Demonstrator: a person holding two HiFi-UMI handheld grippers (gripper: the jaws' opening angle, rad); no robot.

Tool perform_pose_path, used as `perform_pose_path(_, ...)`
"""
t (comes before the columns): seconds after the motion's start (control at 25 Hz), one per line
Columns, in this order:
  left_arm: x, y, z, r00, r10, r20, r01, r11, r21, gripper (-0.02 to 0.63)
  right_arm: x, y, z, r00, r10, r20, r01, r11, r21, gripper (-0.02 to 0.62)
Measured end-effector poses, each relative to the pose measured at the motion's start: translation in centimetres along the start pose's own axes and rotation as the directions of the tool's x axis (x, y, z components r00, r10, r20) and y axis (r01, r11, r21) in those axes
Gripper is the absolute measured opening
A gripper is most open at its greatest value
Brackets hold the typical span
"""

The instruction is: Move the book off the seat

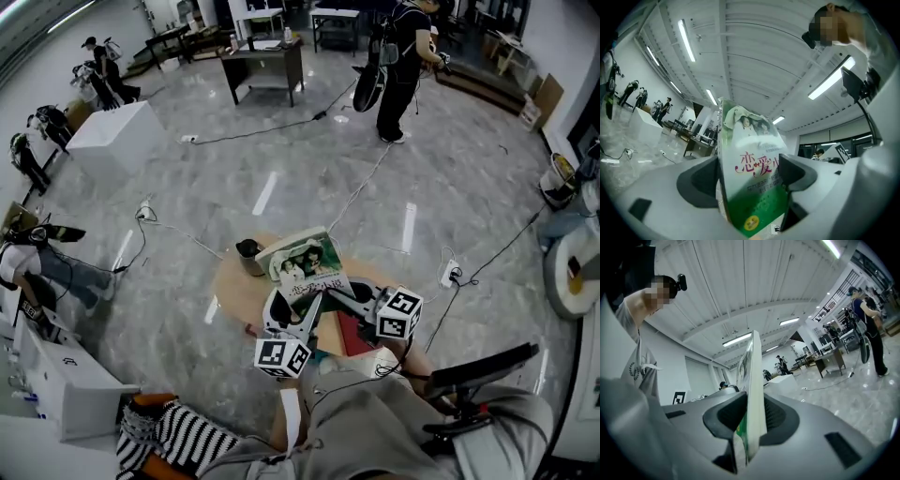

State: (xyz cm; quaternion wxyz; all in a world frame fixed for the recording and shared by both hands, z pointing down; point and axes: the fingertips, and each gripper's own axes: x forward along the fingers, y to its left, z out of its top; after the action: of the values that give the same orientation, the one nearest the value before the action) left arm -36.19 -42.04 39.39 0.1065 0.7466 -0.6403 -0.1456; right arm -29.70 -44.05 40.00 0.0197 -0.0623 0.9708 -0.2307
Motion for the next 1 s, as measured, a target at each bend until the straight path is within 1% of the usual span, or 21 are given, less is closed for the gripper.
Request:
perform_pose_path(0.12, 3.2, 0.5, 1.0, 1.0, -0.026, 0.004, 0.026, 1.0, 0.011, 0.383, 0.6, -2.4, 2.1, 0.999, -0.03, 0.013, 0.03, 1.0, 0.011, 0.086)
perform_pose_path(0.24, 6.3, 0.7, 1.9, 1.0, -0.026, -0.005, 0.026, 1.0, -0.007, 0.383, 1.1, -4.1, 4.6, 0.998, -0.06, 0.02, 0.06, 0.998, 0.003, 0.086)
perform_pose_path(0.36, 8.2, -1.0, 2.0, 0.999, -0.038, -0.03, 0.038, 0.999, 0.0, 0.383, -0.4, -5.1, 6.4, 0.996, -0.082, 0.043, 0.082, 0.997, 0.005, 0.086)
perform_pose_path(0.44, 9.5, -3.2, 1.8, 0.998, -0.049, -0.031, 0.05, 0.998, 0.032, 0.383, -2.7, -5.9, 7.4, 0.995, -0.073, 0.073, 0.073, 0.997, 0.01, 0.086)
perform_pose_path(0.56, 11.4, -6.2, 2.6, 0.999, -0.054, -0.005, 0.054, 0.996, 0.068, 0.382, -5.3, -6.7, 9.2, 0.993, -0.063, 0.1, 0.065, 0.998, -0.012, 0.086)
perform_pose_path(0.68, 12.4, -8.3, 2.6, 0.999, -0.045, 0.02, 0.045, 0.998, 0.04, 0.382, -7.3, -7.4, 10.3, 0.993, -0.078, 0.087, 0.082, 0.996, -0.046, 0.089)
perform_pose_path(0.76, 12.8, -9.7, 1.6, 0.999, -0.051, 0.008, 0.051, 0.998, 0.041, 0.382, -9.1, -7.8, 10.4, 0.993, -0.078, 0.092, 0.083, 0.995, -0.057, 0.087)
perform_pose_path(0.88, 12.9, -10.2, 2.0, 0.998, -0.065, -0.021, 0.067, 0.993, 0.096, 0.382, -9.3, -8.0, 10.8, 0.993, -0.057, 0.107, 0.064, 0.996, -0.059, 0.089)
perform_pose_path(1.0, 12.6, -10.0, 2.7, 0.999, -0.048, -0.008, 0.048, 0.992, 0.114, 0.382, -8.8, -7.8, 10.7, 0.993, -0.032, 0.114, 0.039, 0.997, -0.059, 0.089)
